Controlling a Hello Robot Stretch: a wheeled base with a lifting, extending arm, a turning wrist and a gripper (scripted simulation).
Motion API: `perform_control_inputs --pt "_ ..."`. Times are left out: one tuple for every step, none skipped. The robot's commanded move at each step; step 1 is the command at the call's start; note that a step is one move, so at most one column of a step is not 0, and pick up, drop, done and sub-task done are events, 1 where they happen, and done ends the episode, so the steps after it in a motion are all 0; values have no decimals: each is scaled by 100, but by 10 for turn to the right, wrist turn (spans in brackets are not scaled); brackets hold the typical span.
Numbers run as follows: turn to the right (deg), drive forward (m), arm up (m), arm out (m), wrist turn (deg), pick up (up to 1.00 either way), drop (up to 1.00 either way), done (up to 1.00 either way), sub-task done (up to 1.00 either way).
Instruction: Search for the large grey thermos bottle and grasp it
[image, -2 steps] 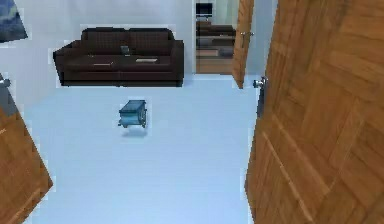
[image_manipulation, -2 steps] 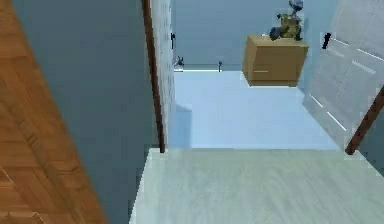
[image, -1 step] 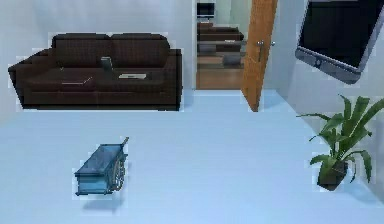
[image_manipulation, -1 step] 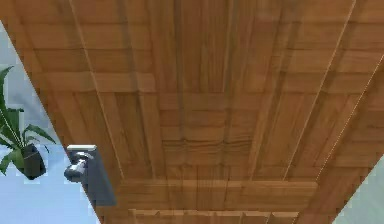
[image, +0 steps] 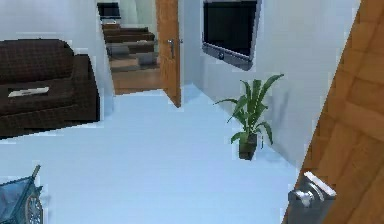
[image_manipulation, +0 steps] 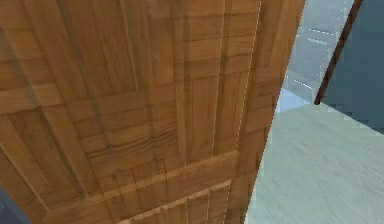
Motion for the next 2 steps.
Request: perform_control_inputs --pt "0 5 0 0 0 0 0 0 0" --pt "-150 0 0 0 0 0 0 0 0"
